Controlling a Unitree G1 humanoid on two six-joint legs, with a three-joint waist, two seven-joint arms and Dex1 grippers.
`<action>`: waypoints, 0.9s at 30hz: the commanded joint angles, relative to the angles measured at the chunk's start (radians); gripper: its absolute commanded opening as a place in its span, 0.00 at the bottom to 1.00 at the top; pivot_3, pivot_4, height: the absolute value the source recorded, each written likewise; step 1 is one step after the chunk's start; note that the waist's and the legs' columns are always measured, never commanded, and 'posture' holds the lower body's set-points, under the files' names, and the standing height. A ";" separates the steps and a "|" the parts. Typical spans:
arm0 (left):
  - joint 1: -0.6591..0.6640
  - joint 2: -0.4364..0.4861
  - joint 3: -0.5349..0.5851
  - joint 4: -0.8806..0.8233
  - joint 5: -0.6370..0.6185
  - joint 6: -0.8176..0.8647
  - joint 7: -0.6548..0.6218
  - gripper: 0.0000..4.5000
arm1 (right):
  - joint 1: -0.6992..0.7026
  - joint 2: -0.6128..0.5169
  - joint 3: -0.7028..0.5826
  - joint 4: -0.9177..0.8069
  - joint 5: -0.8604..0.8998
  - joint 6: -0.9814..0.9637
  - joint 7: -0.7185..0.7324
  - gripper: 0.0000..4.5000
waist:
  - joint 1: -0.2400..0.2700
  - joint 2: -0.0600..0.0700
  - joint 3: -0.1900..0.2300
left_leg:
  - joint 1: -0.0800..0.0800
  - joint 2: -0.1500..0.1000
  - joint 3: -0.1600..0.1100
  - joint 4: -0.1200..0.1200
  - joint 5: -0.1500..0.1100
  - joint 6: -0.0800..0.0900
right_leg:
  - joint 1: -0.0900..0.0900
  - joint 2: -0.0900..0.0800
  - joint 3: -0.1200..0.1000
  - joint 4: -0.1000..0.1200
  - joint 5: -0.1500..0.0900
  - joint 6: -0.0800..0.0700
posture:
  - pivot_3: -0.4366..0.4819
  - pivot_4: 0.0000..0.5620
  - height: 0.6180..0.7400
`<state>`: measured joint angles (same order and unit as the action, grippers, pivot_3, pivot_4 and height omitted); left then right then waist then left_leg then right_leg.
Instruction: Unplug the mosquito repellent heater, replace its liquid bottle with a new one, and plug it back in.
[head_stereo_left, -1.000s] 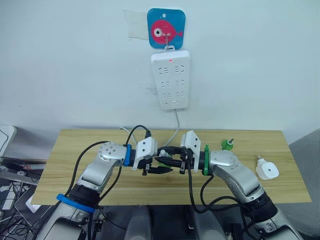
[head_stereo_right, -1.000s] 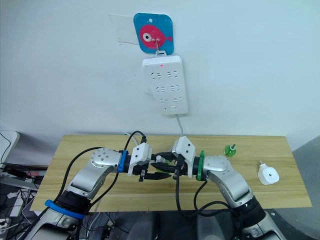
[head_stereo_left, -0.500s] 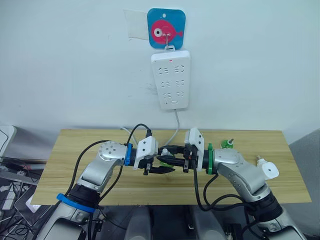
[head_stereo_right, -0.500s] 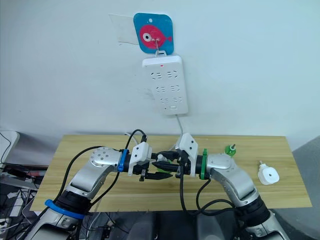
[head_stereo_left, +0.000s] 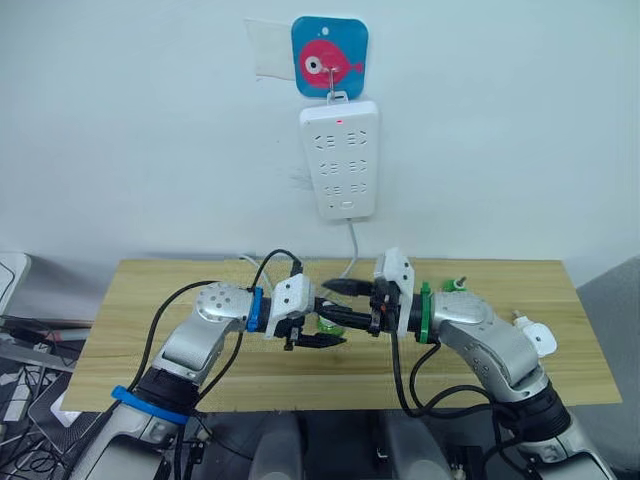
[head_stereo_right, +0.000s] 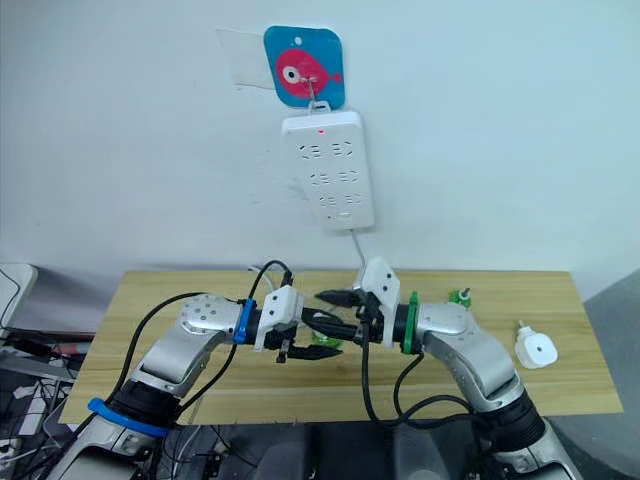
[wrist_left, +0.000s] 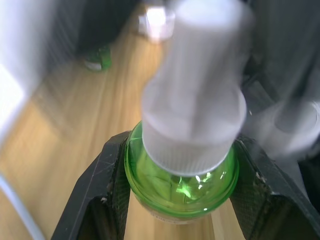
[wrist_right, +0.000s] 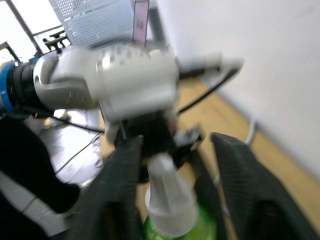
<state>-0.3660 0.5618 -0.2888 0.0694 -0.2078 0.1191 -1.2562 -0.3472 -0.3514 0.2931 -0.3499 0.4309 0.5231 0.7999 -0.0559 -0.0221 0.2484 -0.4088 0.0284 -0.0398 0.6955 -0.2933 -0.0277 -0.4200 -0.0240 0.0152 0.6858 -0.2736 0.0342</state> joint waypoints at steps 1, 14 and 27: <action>0.002 0.006 0.001 -0.029 0.000 -0.013 -0.006 0.50 | 0.002 -0.002 -0.010 -0.045 0.002 -0.023 0.001 0.69 | 0.002 0.000 0.000 | 0.000 0.000 0.000 0.000 0.000 0.000 | 0.000 0.000 0.000 0.000 0.000 0.000 | 0.39 0.40 1.00; 0.000 0.001 0.000 -0.036 -0.002 -0.015 -0.004 0.50 | 0.014 -0.032 0.032 -0.018 -0.042 -0.048 0.023 0.69 | 0.001 0.000 0.000 | 0.000 0.000 0.000 0.000 0.000 0.000 | 0.000 0.000 0.000 0.000 0.000 0.000 | 0.39 0.39 1.00; 0.007 0.006 -0.003 -0.056 0.004 -0.016 -0.005 0.50 | 0.008 -0.017 0.048 0.019 -0.057 -0.072 0.047 0.32 | 0.001 0.000 0.000 | 0.000 0.000 0.000 0.000 0.000 0.000 | 0.000 0.000 0.000 0.000 0.000 0.000 | 0.40 0.39 1.00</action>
<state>-0.3647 0.5640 -0.2888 0.0482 -0.2016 0.1175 -1.2555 -0.3340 -0.3736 0.3385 -0.3176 0.3730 0.4710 0.8353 -0.0548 -0.0221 0.2484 -0.4089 0.0283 -0.0394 0.6957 -0.2933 -0.0277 -0.4199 -0.0242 0.0155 0.6859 -0.2736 0.0342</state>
